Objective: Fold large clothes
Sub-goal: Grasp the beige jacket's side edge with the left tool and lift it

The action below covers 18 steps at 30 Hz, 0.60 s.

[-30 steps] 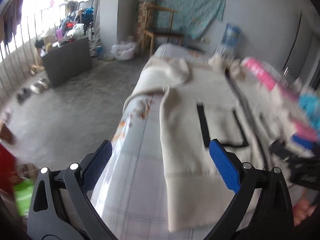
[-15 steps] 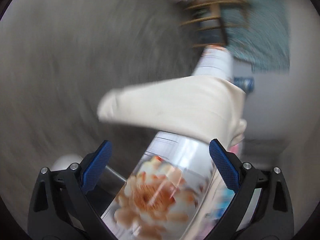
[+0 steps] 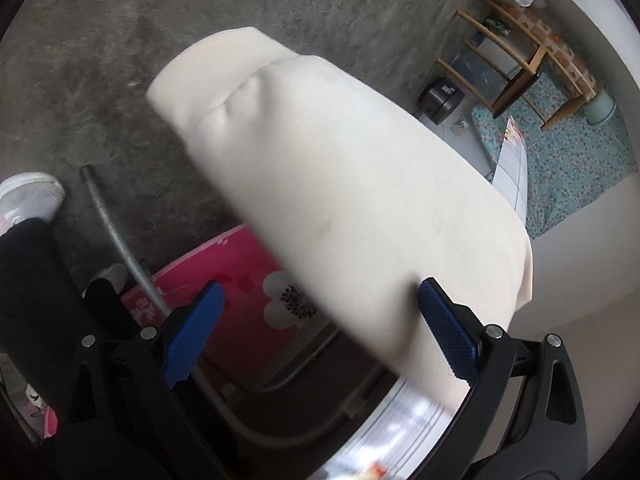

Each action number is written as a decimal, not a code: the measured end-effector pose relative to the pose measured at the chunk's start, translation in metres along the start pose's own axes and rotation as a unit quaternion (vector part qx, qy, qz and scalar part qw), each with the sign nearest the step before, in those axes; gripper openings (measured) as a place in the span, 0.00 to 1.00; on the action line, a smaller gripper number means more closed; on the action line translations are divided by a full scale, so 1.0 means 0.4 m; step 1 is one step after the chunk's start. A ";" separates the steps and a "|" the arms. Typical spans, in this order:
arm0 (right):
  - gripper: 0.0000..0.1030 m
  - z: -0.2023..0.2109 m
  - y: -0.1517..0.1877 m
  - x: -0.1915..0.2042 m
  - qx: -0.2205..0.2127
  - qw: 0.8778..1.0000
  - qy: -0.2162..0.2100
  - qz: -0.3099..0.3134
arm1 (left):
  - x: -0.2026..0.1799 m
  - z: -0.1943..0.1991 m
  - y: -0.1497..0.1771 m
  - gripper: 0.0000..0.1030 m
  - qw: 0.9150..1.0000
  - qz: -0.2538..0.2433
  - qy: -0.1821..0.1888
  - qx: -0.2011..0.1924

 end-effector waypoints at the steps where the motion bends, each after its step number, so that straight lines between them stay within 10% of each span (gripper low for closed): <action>1: 0.94 0.003 0.001 -0.004 0.000 1.000 0.001 -0.003 | -0.007 -0.008 -0.005 0.80 1.000 0.003 0.004 -0.004; 6: 0.94 0.032 0.012 -0.029 -0.007 1.000 0.007 -0.014 | -0.037 0.034 -0.017 0.29 1.000 0.008 -0.010 -0.027; 12: 0.94 0.077 0.020 -0.062 -0.024 0.999 0.008 -0.028 | -0.129 0.197 -0.016 0.06 0.984 -0.071 -0.068 -0.147; 16: 0.94 0.124 0.031 -0.077 -0.045 0.998 0.006 -0.034 | -0.287 0.366 0.056 0.06 0.938 -0.170 -0.127 -0.273; 18: 0.94 0.151 0.041 -0.088 -0.057 0.998 0.007 -0.039 | -0.427 0.448 0.167 0.06 0.890 -0.254 -0.150 -0.347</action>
Point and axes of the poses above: each gripper's, at about its wrist camera, not at the fingertips, and z roughly against the way its jaws point, x to its left, y to its underside, the point moved 7 cm from there along -z, roughly the way its jaws point, and after that the axes turned 11 degrees about -y, right-handed, at the moved point
